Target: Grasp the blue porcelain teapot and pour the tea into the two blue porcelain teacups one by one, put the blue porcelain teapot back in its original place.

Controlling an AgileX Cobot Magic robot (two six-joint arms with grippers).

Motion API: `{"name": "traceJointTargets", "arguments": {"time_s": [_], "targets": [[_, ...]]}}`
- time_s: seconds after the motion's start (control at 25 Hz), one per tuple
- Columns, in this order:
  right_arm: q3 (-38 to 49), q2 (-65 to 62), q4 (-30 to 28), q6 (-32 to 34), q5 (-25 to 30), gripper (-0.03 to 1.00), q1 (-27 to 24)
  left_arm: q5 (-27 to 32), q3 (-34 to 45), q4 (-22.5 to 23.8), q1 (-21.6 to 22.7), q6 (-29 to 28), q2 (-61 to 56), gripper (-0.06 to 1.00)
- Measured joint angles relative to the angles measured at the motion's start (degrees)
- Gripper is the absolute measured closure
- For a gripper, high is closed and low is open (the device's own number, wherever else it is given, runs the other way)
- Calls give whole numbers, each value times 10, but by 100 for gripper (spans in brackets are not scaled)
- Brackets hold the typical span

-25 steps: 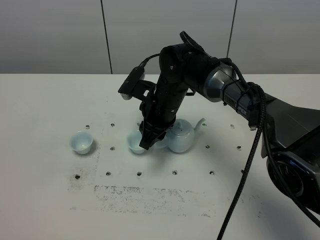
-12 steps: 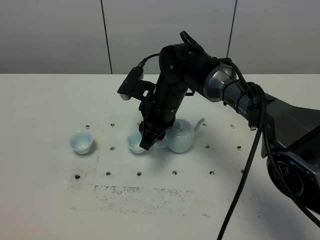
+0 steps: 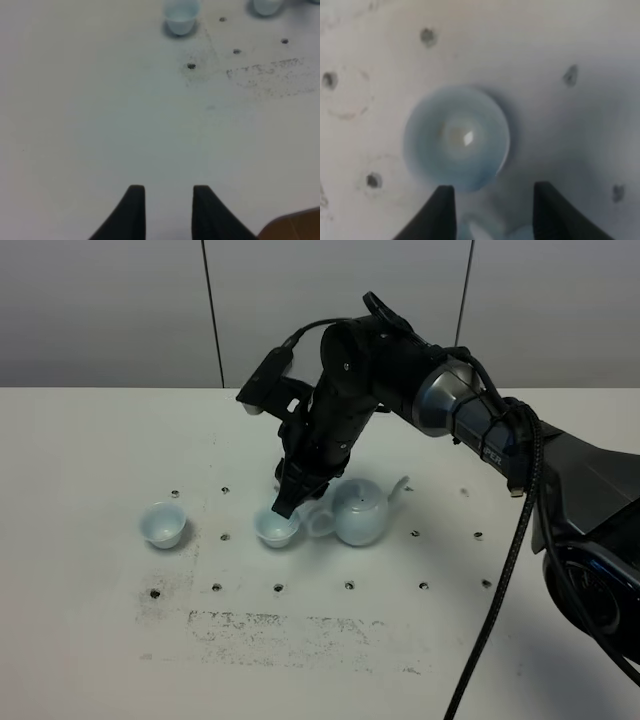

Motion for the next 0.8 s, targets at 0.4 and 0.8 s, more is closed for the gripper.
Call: {"name": "traceJointTargets", "arguments": {"time_s": [0.4, 0.8], "targets": [[228, -111, -15, 20, -232, 59, 12, 0, 0, 0, 0, 0, 0, 65], [308, -119, -19, 36, -317, 59, 28, 0, 0, 0, 0, 0, 0, 65]]}}
